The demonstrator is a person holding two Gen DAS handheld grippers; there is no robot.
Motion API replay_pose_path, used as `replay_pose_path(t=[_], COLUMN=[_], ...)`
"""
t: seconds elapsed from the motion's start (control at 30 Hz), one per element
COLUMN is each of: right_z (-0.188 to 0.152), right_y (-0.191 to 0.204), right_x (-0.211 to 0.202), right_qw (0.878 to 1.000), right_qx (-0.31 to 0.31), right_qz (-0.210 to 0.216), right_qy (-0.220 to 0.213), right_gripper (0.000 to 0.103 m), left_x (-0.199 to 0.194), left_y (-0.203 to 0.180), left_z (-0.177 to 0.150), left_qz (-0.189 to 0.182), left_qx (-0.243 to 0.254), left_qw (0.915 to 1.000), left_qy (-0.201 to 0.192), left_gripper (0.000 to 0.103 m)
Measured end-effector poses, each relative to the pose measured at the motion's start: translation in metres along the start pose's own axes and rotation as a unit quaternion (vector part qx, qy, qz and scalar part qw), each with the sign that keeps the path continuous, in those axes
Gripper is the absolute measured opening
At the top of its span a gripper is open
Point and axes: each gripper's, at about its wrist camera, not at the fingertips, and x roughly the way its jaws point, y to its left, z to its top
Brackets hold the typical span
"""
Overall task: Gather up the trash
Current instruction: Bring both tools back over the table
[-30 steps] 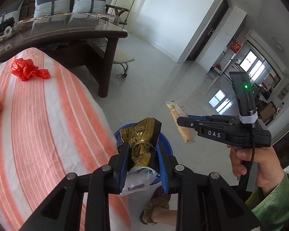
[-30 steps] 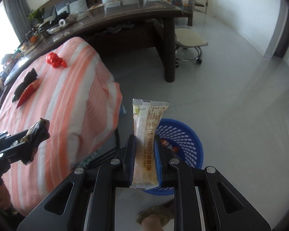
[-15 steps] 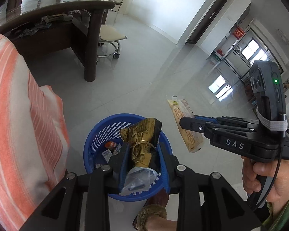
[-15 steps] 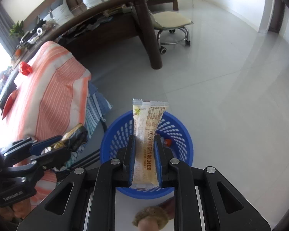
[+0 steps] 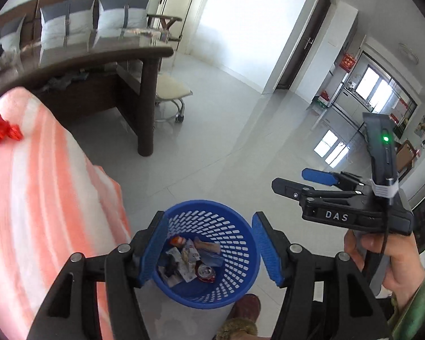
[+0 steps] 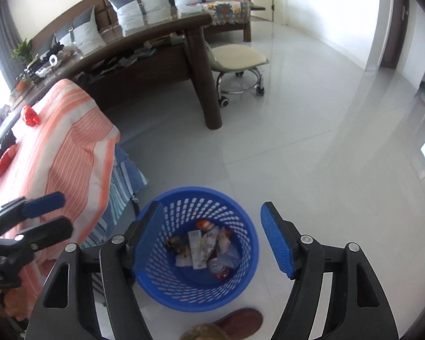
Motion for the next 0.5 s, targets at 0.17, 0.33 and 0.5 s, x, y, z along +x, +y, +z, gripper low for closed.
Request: replay_pose_path(t=[0.17,0.33,0.5], right_z=[0.002,-0.005,-0.032], right_y=[0.031,0.093,0.188], right_x=[-0.028,-0.046,-0.053], right_qw=[0.996,0.988,0.982], right_qx=[-0.047,-0.103,-0.148], right_qz=[-0.05,-0.037,0.047], right_qy=[-0.064,-0.107,-0.111], right_gripper=[0.098,0.098,0.098], left_x=[-0.066,-0.115,-0.167], left_y=[0.019,0.088,0.168], left_z=[-0.031,-0.079,-0.122], left_qz=[0.044,0.097,0.167], left_qx=[0.035,-0.015,-0.072], left_qw=[0.9984,0.995,0.983], left_qy=[-0.01,0.021,0.024], left_gripper=[0.063,0.064,0.064])
